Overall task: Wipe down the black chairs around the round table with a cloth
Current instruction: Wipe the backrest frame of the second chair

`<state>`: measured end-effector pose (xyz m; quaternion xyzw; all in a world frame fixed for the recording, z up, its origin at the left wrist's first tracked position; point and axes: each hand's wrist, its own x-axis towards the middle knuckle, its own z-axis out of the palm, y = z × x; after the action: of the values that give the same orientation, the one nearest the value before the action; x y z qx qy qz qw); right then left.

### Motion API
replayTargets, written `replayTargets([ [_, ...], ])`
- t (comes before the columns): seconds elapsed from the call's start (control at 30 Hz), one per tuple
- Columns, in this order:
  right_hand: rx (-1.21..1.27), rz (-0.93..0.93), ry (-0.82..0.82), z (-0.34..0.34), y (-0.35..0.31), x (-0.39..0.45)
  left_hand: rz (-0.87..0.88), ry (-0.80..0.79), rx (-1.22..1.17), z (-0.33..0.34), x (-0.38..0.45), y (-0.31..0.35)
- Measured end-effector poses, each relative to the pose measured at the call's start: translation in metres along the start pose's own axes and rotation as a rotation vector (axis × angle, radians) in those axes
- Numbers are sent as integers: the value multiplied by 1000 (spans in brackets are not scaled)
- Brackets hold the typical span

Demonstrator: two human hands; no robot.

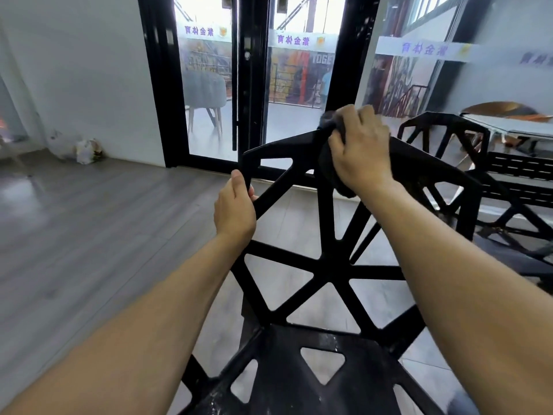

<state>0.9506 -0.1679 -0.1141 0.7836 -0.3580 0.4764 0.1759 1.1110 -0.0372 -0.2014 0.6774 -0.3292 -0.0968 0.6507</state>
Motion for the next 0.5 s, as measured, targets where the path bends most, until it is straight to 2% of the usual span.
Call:
replayTargets([
  [0.13,120,-250,-82,29,-89,3,47,-36,36,-7,4,1],
  [0.2,117,-333,-83,34,-105,-3,64,-24,80,-10,5,1],
  [0.27,58,-361,-41,31,-84,-7,57,-17,97,-8,5,0],
  [0.4,-93,-39,70,5,23,-18,63,-7,98,-1,6,-4],
  [0.5,-156,42,112,-23,85,-45,68,6,107,3,8,-4],
])
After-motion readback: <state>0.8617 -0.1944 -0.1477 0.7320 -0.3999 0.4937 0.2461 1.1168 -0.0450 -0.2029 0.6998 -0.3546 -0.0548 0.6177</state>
